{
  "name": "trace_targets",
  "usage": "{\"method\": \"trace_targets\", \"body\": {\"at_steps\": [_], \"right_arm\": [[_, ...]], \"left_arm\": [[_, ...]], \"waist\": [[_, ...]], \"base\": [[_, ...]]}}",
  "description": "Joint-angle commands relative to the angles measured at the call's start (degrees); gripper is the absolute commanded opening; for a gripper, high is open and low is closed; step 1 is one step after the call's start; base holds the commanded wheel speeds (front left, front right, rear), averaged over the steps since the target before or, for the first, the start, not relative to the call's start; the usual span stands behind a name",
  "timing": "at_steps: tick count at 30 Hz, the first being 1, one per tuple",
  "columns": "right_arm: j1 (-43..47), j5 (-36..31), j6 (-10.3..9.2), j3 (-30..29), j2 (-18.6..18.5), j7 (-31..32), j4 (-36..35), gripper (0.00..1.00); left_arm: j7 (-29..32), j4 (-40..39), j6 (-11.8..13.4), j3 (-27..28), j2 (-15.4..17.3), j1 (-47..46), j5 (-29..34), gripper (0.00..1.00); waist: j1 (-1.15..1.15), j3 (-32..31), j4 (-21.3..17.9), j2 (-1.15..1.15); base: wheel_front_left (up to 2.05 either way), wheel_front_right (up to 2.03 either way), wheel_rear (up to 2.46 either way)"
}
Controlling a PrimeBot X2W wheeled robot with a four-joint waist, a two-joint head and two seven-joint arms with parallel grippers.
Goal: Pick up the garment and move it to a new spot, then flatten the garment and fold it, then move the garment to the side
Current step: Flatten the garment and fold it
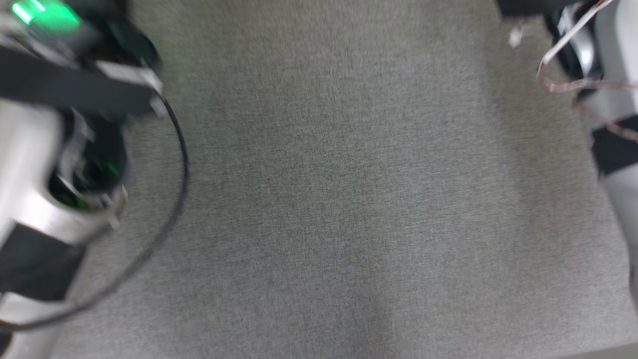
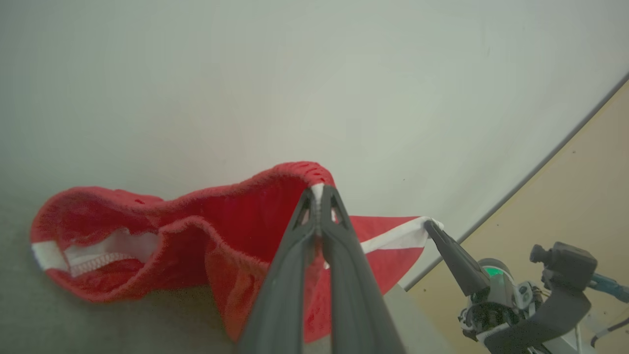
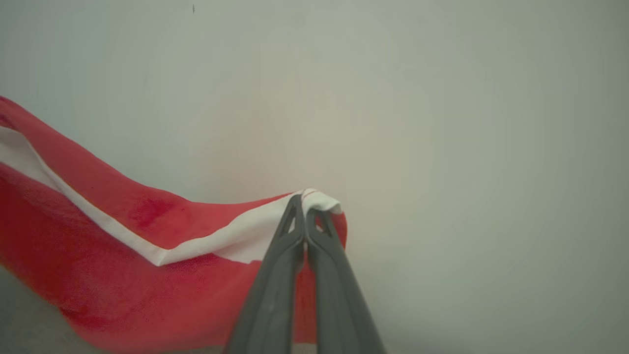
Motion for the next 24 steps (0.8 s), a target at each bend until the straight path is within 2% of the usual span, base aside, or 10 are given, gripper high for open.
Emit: {"method": "trace_targets", "body": {"at_steps": [1,3,6,10,14,24], "right_arm": [[2.44,1.57,-0.12,0.36,-0.63,1.64,0.05,0.0],[6.07,4.52,-0.12,0.39,-0.99,5.73,-0.48,0.0],[10.6,6.5,-0.12,0.67,-0.49,9.9,-1.09,0.0],[17.19,7.02,-0.12,0.31,-0.94,14.06,-2.67,0.0],[23.17,7.14,-0.12,1.53,-2.1,17.64,-5.4,0.0],[37.65,7.7,-0.12,3.62,-4.71,29.92,-11.63,0.0]], "left_arm": [[0.17,-0.2,-0.08,-1.61,0.73,2.1,-0.32,0.0],[0.14,1.37,-0.09,-5.08,1.35,5.15,-0.35,0.0],[-0.05,3.57,-0.09,-7.25,0.45,8.34,-1.84,0.0],[-0.26,5.44,-0.09,-7.37,-1.51,14.03,-5.52,0.0],[-0.32,7.55,-0.1,-8.44,-2.51,19.27,-6.45,0.0],[-0.35,13.84,-0.09,-4.75,-4.07,28.51,-6.4,0.0]], "waist": [[0.01,-3.52,0.98,0.0],[0.01,-6.18,1.18,0.0],[0.01,-9.5,1.13,0.0],[0.01,-13.54,1.26,0.0],[0.01,-16.73,0.93,0.0],[0.01,-23.43,-0.38,0.0]], "base": [[0.0,0.0,0.0],[0.0,0.0,0.0],[0.0,0.0,0.0],[0.0,0.0,0.0],[0.0,0.0,0.0],[0.0,0.0,0.0]]}}
